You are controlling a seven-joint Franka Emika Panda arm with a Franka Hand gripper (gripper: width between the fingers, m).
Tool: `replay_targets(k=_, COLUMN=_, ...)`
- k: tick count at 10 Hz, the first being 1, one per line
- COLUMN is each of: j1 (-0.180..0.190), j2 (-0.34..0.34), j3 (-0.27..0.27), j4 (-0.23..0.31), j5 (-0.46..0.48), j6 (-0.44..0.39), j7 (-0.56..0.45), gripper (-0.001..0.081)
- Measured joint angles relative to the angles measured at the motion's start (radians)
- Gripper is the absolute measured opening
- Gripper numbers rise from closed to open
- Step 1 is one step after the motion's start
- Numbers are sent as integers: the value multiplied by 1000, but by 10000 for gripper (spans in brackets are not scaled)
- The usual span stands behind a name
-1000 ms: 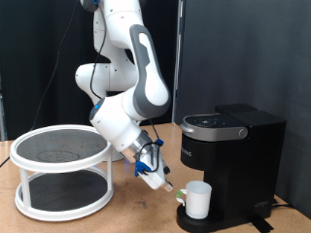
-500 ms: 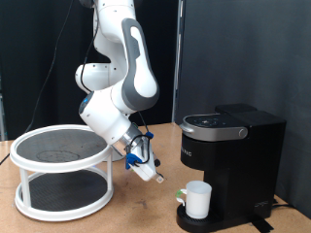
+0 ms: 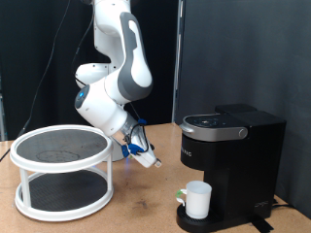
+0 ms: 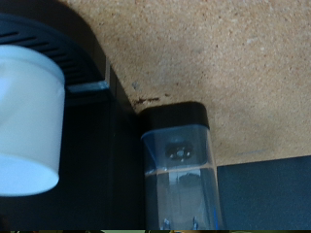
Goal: Make a cup of coffee with the keurig machine
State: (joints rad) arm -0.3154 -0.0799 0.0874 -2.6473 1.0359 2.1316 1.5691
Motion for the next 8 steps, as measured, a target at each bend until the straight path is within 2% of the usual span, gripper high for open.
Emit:
replay_targets(k=4, j1=-14, j2=-161, j3=-35, j4=-65, j5=51, j6=-18, j7=-4, gripper=734)
replay_targets(k=6, j1=-14, j2=-159, j3=-34, j4=-65, j5=43, j6=-18, j7=7, gripper=734)
replay_targets(k=8, j1=-12, j2=-209, j3=-10, j4=-77, j5=102, j6=61, j7=12, gripper=734)
